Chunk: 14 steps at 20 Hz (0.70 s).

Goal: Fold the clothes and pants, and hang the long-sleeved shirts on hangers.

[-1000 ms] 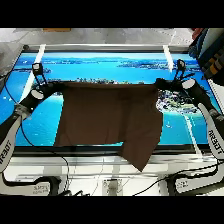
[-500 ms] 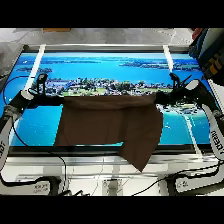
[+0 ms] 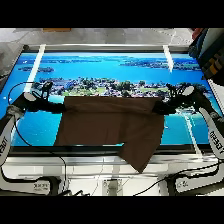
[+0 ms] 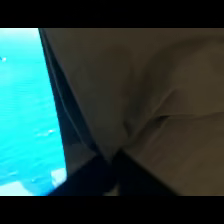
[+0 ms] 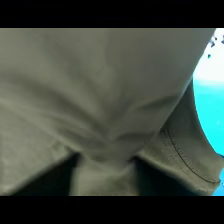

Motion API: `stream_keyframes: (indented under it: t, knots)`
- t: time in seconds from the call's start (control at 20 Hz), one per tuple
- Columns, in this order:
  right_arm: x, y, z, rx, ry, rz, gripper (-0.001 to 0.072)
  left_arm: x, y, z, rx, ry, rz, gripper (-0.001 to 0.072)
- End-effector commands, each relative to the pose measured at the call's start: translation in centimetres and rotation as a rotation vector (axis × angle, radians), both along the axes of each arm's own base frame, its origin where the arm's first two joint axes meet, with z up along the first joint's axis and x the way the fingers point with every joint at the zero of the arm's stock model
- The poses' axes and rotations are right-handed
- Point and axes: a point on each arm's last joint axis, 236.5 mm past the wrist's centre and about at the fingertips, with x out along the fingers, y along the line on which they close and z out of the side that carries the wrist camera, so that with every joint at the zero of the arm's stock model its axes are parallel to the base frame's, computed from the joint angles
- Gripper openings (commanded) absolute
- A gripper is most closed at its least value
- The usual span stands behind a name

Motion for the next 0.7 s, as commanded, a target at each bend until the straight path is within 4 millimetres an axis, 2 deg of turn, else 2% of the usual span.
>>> stream_keyframes:
  t: [0.0,0.05,0.15,0.25,0.3,0.35,0.4,0.45,0.55,0.65]
  knots:
    - [-0.1,-0.1,0.0,-0.001,0.006,-0.003,0.0480,-0.3,0.3,0.0,-0.004,0.012,0.002,0.0534]
    - [0.1,-0.2,0.3,-0.002,0.000,-0.004,0.0479,-0.2,0.4,0.4,-0.004,0.007,0.001,0.0597]
    - [0.6,-0.6,1.1,-0.016,-0.012,0.009,0.0478,0.3,0.7,1.8,0.003,-0.029,0.006,0.0596]
    - [0.3,-1.4,2.2,-0.058,0.004,0.055,0.0475,0.8,2.1,4.1,0.044,-0.080,0.009,0.0596]
    - [-0.3,-2.4,2.6,-0.098,0.031,0.087,0.0430,0.7,3.0,5.6,0.074,-0.099,0.011,0.0582]
    - [-1.5,-3.5,3.1,-0.140,0.080,0.123,0.0282,0.1,3.9,6.9,0.108,-0.108,-0.001,0.0465]
    - [-3.0,-4.9,3.6,-0.177,0.141,0.148,0.0004,-1.0,4.9,8.2,0.150,-0.110,-0.012,0.0187]
    - [-4.2,-6.0,4.2,-0.199,0.189,0.159,0.0014,-2.0,6.2,9.7,0.203,-0.119,-0.021,0.0019]
    - [-6.2,-7.4,5.3,-0.182,0.233,0.156,0.0013,-3.3,8.2,12.4,0.284,-0.156,-0.009,0.0010]
    - [-7.8,-7.8,6.2,-0.123,0.224,0.139,0.0013,-4.9,9.5,14.5,0.313,-0.169,0.017,0.0010]
